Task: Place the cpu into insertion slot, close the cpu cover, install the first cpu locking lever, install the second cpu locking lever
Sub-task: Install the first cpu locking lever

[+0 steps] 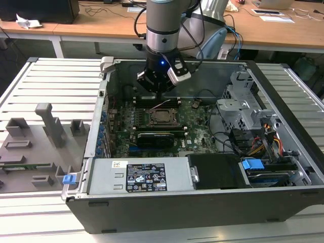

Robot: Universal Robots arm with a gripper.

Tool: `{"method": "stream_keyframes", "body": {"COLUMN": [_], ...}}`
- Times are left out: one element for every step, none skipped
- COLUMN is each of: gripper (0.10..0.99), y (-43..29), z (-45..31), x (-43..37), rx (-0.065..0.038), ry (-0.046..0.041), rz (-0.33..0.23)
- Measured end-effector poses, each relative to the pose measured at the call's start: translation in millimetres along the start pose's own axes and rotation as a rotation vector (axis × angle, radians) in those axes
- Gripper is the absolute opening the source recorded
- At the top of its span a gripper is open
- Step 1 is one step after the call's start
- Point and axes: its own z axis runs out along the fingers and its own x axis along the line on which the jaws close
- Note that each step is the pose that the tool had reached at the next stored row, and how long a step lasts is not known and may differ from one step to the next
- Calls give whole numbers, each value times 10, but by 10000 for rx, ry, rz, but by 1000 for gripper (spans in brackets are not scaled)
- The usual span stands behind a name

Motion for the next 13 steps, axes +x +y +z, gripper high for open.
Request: {"method": "stream_keyframes", "body": {"gripper": [106, 106, 106, 106, 106, 106, 106, 106, 106, 106, 106, 106, 106], "y": [0, -1, -1, -2, -2, -2, -2, -3, -3, -3, -3, -3, -3], "z": [4, 8, 13, 17, 23, 27, 30, 33, 36, 37, 39, 41, 43], "x": [-10, -19, -27, -31, -36, -38, -38, -40, -41, -41, -42, -43, -44], "rx": [0, -5, -13, -12, -12, -12, -12, -11, -12, -12, -12, -12, -13], "ry": [0, -1, -1, -1, 0, 0, 0, 1, 0, 0, 0, 0, -1], "rz": [0, 0, -1, -1, 0, 1, 2, 0, 0, 1, 1, 0, 0]}}
